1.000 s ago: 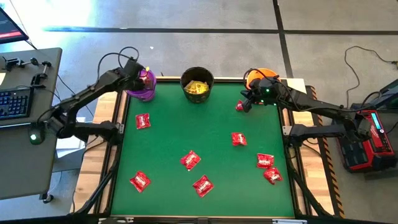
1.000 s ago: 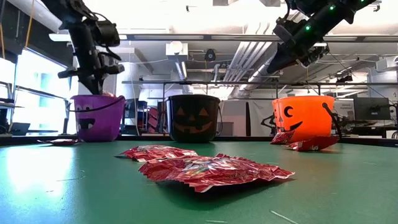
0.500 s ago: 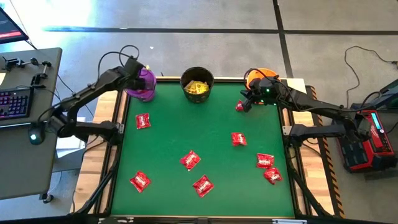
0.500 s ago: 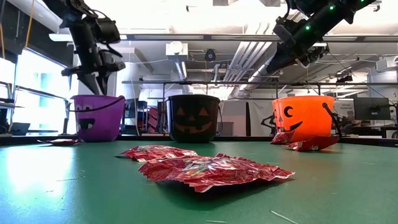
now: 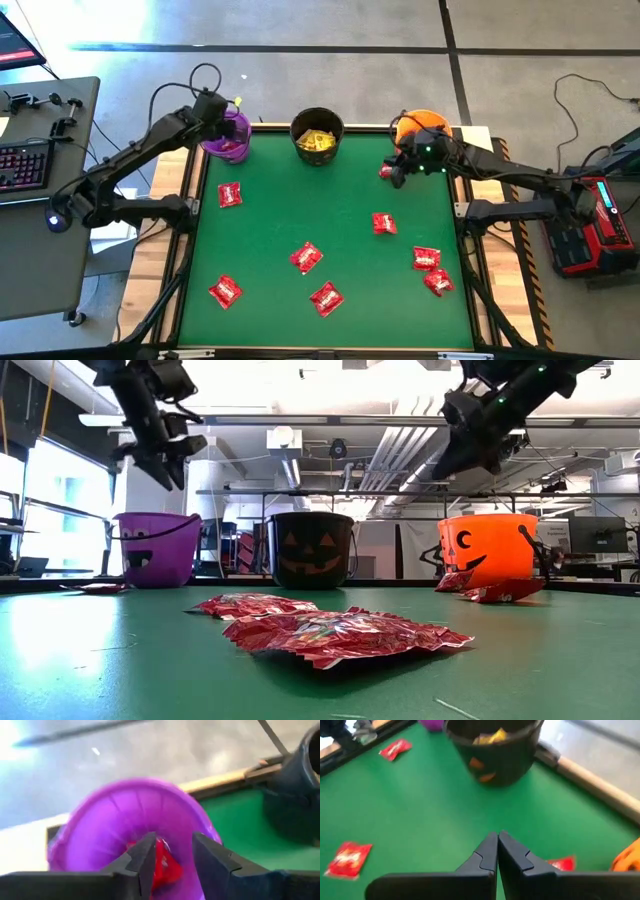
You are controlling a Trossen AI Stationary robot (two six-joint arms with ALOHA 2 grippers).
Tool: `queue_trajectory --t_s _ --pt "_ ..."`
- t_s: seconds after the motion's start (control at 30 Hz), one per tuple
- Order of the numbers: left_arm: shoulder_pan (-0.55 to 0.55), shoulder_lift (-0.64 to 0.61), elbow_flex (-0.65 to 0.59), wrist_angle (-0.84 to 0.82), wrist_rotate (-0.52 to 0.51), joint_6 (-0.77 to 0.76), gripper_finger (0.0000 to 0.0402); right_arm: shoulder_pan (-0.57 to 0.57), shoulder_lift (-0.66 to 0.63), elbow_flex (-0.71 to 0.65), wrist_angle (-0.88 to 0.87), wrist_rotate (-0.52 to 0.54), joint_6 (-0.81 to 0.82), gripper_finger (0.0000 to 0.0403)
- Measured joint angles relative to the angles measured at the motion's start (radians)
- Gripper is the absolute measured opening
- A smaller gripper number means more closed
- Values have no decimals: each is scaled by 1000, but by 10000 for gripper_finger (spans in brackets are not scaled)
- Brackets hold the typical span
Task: Sort candy by brand, put in halloween buckets
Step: Put the red candy pack into the violet bucket
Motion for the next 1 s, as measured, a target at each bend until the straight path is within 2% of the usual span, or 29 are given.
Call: queue_trajectory --t_s 0.1,0.2,0.33,0.47,0.6,0.73,0.83,1.0 --pt "-65 -2 0 44 -110 11 95 49 -3 0 -83 -2 95 0" --pt "-130 -2 0 118 -140 70 68 117 -2 0 -190 10 204 4" --pt "-225 -1 0 228 -123 153 33 223 11 0 -322 13 348 34" --pt "-289 -1 0 332 -11 218 6 338 42 0 -353 14 426 93" --pt "-325 -1 0 414 111 218 3 458 101 0 -354 92 362 160" --pt "-344 -1 0 429 135 212 1 586 183 0 -354 257 205 211" --pt "-350 2 0 412 135 202 1 636 254 0 -351 333 157 227" --pt "-362 2 0 379 136 178 1 678 367 0 -283 333 104 231"
